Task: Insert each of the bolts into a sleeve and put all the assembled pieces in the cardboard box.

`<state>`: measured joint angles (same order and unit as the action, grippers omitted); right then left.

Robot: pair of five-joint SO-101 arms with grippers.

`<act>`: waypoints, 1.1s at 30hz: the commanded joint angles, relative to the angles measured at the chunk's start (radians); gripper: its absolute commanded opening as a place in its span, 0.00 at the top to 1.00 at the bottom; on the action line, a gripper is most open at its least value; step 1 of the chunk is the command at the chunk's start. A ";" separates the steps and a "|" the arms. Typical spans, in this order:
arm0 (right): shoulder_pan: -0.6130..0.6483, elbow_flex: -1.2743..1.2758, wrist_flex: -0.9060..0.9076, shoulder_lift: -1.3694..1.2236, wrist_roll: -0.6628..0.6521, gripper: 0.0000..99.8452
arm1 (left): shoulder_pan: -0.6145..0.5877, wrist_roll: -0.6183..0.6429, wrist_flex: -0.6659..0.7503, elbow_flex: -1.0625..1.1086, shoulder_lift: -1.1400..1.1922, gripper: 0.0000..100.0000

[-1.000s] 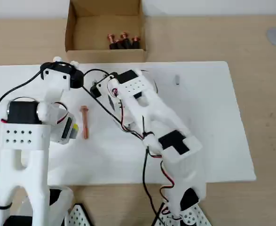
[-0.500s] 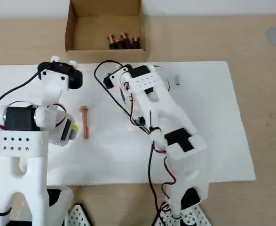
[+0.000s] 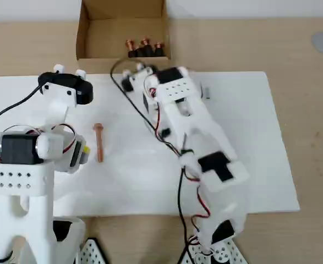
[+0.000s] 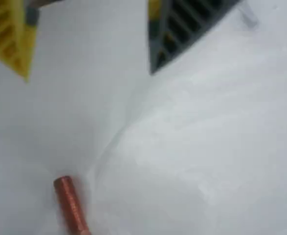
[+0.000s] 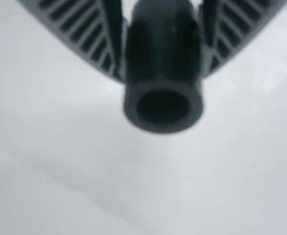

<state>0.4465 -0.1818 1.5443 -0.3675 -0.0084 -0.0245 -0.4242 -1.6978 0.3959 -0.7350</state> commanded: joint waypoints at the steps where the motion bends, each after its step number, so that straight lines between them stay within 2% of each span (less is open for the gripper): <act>1: -0.013 -0.062 0.012 0.177 0.000 0.99 | -0.017 0.011 0.006 -0.002 -0.038 0.82; 8: -0.021 -0.064 0.075 0.386 0.003 0.99 | -0.017 0.011 0.038 0.075 -0.061 0.82; 10: -0.035 -0.067 0.071 0.456 0.005 0.99 | -0.023 0.023 0.120 0.164 -0.061 0.82; 14: -0.068 -0.062 0.044 0.593 0.005 0.99 | -0.055 0.083 0.368 0.299 -0.051 0.82; 16: -0.088 -0.059 0.044 0.641 0.005 0.99 | -0.026 0.098 0.430 0.325 -0.048 0.82; 19: -0.130 -0.019 0.041 0.691 0.005 0.99 | 0.037 0.192 0.497 0.318 -0.004 0.82; 24: -0.163 0.114 0.037 0.750 0.005 0.99 | 0.068 0.328 0.623 0.235 0.209 0.82; 33: -0.163 0.344 -0.078 0.934 0.002 0.99 | 0.074 0.439 0.632 -0.052 0.725 0.82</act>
<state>0.2992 0.1097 1.5290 0.4764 -0.0100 0.0292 -0.0130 -1.0764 0.4772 -0.1181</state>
